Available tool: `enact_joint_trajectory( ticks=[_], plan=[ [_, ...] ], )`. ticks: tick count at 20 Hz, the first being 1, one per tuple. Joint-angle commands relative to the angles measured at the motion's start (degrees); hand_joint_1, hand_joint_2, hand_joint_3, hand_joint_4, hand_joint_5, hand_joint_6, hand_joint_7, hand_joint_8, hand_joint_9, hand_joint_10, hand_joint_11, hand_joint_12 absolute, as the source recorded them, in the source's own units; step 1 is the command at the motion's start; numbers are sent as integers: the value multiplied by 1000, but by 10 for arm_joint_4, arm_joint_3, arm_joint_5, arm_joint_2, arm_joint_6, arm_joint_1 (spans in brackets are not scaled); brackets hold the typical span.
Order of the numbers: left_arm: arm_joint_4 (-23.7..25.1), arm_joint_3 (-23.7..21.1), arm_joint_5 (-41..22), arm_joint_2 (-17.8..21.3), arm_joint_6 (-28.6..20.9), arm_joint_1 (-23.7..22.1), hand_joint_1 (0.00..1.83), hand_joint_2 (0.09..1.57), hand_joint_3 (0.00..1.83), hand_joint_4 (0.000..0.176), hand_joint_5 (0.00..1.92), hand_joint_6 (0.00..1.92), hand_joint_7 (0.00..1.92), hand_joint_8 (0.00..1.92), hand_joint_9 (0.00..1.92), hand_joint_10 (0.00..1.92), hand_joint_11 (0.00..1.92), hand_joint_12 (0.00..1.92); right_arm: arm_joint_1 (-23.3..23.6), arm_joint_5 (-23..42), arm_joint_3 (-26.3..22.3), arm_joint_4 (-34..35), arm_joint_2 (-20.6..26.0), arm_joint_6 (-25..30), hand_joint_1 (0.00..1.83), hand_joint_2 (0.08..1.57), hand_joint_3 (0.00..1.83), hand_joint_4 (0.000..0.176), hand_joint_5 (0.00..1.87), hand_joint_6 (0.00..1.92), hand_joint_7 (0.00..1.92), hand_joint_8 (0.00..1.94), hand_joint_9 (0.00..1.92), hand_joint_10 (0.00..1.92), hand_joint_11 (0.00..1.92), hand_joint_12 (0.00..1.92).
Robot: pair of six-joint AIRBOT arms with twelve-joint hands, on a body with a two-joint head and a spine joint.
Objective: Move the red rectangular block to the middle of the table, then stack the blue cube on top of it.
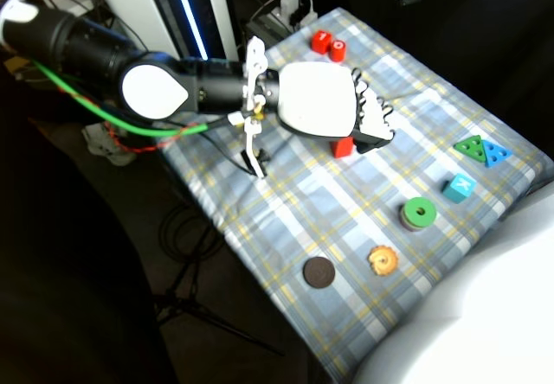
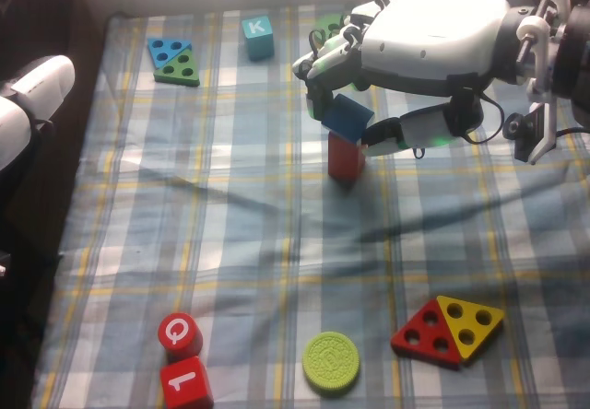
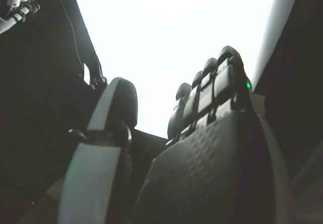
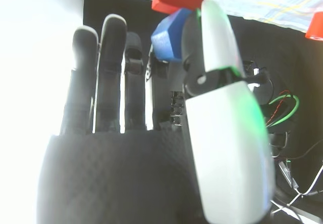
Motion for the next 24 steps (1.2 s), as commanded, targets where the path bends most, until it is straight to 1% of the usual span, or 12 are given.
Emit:
enact_joint_trajectory(
  ticks=[1,2,4,6,8,9,13,17,19,20,22,24],
  plan=[
    [14,1,-73,0,-6,-3,1085,1415,0,17,73,4,0,0,0,0,0,0,5,54,-3,14,-1,2,1093,1237,1,0,729,1354,342,1164,520,1542,565,1794],
    [14,1,-73,0,-6,-3,1083,1416,0,12,70,3,0,0,0,0,0,0,5,54,-3,14,-1,2,1130,1149,0,0,518,985,306,1132,430,1501,432,1787],
    [14,1,-73,0,-6,-3,1087,1415,0,14,69,2,0,0,0,0,0,0,5,54,-4,14,-1,2,1116,1125,0,0,462,775,272,953,282,1296,206,1730],
    [14,1,-73,0,-6,-3,1100,1412,0,8,72,3,0,0,0,0,0,0,5,54,-4,14,-1,2,1111,1113,0,0,449,719,326,708,250,1076,85,1646],
    [14,1,-73,0,-6,-3,1081,1414,0,27,67,0,0,0,0,0,0,0,5,53,-5,14,-1,2,1092,1115,1,0,413,722,342,543,198,947,4,1579],
    [14,1,-73,0,-6,-3,1118,1409,0,14,70,2,0,0,0,0,0,0,5,53,-5,14,-1,2,1057,1130,2,0,364,754,328,506,186,920,0,1590],
    [14,1,-73,0,-6,-3,1110,1412,0,16,68,1,0,0,0,0,0,0,5,53,-7,14,1,2,1064,1111,0,0,248,777,337,226,155,770,0,1477],
    [14,1,-74,0,-6,-3,1108,1410,0,28,68,1,0,0,0,0,0,0,5,54,-9,14,4,2,1109,1074,0,0,223,707,382,73,198,598,0,1356],
    [14,1,-74,0,-6,-3,1112,1409,0,18,70,2,0,0,0,0,0,0,5,54,-11,12,5,2,1110,1049,0,0,142,684,433,51,287,552,0,1425],
    [14,1,-74,0,-6,-3,1110,1407,0,15,65,0,0,0,0,0,0,0,5,54,-12,11,6,2,1086,1041,0,4,48,590,396,23,277,531,0,1438],
    [14,0,-74,0,-6,-2,1120,1407,0,12,64,1,0,0,0,0,0,0,5,54,-15,10,10,2,1064,1037,0,47,19,275,264,3,191,414,0,1297],
    [14,0,-75,0,-6,-2,1135,1401,0,9,66,1,0,0,0,0,0,0,5,54,-16,8,12,2,1030,1014,0,0,0,42,122,0,141,188,0,1085]
  ],
)
